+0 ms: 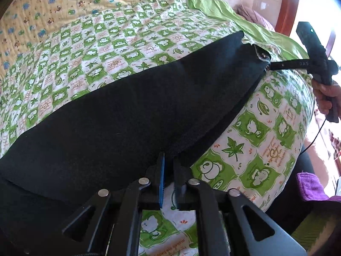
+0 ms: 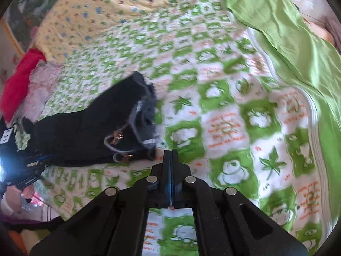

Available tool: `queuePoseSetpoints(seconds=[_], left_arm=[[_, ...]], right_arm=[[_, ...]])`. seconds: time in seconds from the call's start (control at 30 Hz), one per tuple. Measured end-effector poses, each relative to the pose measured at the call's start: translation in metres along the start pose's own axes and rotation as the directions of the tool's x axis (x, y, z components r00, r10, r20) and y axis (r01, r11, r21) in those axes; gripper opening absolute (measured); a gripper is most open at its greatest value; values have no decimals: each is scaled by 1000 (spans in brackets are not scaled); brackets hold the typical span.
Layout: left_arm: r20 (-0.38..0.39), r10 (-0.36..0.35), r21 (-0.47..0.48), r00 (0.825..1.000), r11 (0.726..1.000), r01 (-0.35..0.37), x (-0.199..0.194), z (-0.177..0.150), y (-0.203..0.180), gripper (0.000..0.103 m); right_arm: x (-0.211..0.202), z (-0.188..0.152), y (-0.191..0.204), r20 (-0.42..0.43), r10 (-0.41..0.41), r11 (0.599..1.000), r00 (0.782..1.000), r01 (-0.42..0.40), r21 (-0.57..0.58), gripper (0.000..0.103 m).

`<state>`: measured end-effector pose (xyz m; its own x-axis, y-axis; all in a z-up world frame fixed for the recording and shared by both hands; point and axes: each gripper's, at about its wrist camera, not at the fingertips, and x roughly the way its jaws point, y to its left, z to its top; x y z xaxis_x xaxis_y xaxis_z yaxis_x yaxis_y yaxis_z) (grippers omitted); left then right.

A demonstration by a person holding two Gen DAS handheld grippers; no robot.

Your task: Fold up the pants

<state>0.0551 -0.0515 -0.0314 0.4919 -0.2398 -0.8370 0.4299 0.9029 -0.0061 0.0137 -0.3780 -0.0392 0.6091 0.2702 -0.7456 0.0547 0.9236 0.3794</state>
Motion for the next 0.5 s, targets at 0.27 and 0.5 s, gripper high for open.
queuePoseSetpoints(seconds=[0.27,0.5], left_arm=[[30,2,-130,1000,991,2,-24,-8,20,31],[72,53,-316,996,948,-28,-55,-27,56,44]], right_arm=[[-49,6,15,156,101,993,983,-109,43,1],[-28,10,76,134,248,968,959,-249,-10,1]])
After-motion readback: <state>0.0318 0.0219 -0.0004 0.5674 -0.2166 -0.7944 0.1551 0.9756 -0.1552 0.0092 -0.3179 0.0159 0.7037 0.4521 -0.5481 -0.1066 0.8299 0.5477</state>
